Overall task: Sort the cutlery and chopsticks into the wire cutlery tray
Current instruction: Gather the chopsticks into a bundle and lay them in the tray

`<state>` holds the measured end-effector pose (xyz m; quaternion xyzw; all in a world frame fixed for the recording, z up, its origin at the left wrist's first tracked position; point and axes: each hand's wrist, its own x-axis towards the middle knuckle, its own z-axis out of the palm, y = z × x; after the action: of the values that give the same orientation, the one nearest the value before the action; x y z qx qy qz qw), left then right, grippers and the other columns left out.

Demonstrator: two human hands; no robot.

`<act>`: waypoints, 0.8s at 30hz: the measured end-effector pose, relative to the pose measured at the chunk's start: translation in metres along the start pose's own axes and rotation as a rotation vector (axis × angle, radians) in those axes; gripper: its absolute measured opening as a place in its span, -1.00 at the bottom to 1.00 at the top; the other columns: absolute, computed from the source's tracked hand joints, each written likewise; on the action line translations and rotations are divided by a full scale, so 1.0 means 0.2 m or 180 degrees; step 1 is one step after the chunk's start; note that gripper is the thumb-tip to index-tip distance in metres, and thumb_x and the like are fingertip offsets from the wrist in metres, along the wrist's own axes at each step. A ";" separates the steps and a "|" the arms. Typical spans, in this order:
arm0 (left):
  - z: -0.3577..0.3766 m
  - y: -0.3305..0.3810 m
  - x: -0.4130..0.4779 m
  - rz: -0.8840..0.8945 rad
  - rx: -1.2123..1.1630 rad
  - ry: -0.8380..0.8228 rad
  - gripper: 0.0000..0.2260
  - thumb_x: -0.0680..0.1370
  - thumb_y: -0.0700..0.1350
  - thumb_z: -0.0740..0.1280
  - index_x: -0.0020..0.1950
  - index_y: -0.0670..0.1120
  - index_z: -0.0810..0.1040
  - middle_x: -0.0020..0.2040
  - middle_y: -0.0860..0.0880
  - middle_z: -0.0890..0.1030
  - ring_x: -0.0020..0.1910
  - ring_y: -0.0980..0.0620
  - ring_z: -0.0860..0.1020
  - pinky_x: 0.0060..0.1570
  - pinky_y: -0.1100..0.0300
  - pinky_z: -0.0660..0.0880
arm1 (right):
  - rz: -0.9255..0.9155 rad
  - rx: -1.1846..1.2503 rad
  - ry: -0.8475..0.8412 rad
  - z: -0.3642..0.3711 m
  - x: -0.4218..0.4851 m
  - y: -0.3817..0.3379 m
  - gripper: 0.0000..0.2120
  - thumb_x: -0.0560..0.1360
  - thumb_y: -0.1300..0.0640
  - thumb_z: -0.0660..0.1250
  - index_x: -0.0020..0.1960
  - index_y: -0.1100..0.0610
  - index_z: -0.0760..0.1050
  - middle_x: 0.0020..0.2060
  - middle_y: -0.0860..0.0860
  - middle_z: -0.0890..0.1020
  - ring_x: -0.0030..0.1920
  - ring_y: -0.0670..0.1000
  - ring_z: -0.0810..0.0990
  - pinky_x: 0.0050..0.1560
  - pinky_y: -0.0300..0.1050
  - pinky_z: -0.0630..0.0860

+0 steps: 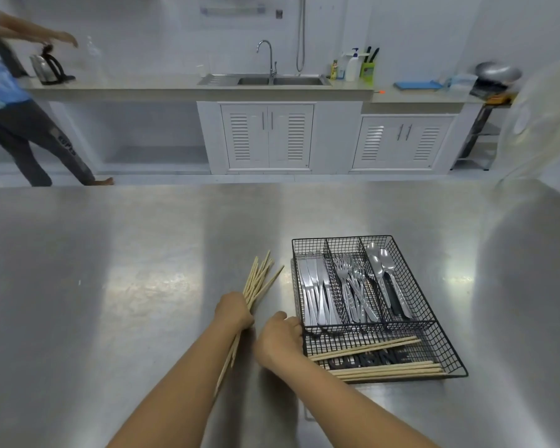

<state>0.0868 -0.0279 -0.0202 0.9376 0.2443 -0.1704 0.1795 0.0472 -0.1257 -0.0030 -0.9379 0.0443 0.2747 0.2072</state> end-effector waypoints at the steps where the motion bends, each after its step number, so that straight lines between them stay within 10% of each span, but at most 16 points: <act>1: 0.00 0.00 0.00 -0.0005 0.0002 0.0011 -0.65 0.44 -0.12 0.39 0.17 -0.22 0.48 0.16 -0.18 0.56 0.14 -0.15 0.56 0.08 0.11 0.51 | 0.0009 -0.0003 0.0054 0.00 0.00 -0.01 -0.27 0.46 0.13 0.35 0.47 0.30 0.05 0.42 0.28 0.15 0.42 0.20 0.21 0.40 -0.02 0.26; 14: 0.05 -0.02 -0.03 0.0091 0.0232 0.0118 -0.68 0.51 -0.23 0.26 0.24 -0.27 0.46 0.24 -0.22 0.51 0.20 -0.19 0.54 0.14 0.07 0.49 | 0.0624 0.0338 0.0571 -0.04 0.05 -0.11 -0.46 0.60 0.21 0.02 0.50 0.40 -0.05 0.43 0.19 0.25 0.42 0.12 0.30 0.32 0.00 0.36; 24: 0.03 -0.05 -0.01 0.0147 0.0089 0.0122 -0.73 0.49 -0.21 0.28 0.17 -0.24 0.50 0.17 -0.21 0.57 0.15 -0.17 0.57 0.09 0.11 0.50 | 0.0472 0.0075 0.0264 -0.07 0.01 -0.06 -0.35 0.52 0.27 0.22 0.48 0.39 -0.02 0.42 0.17 0.24 0.41 0.14 0.34 0.32 0.03 0.41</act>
<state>0.0781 -0.0233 -0.0263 0.9485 0.2236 -0.1516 0.1656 0.0577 -0.1195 0.0106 -0.9401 0.1253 0.2497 0.1954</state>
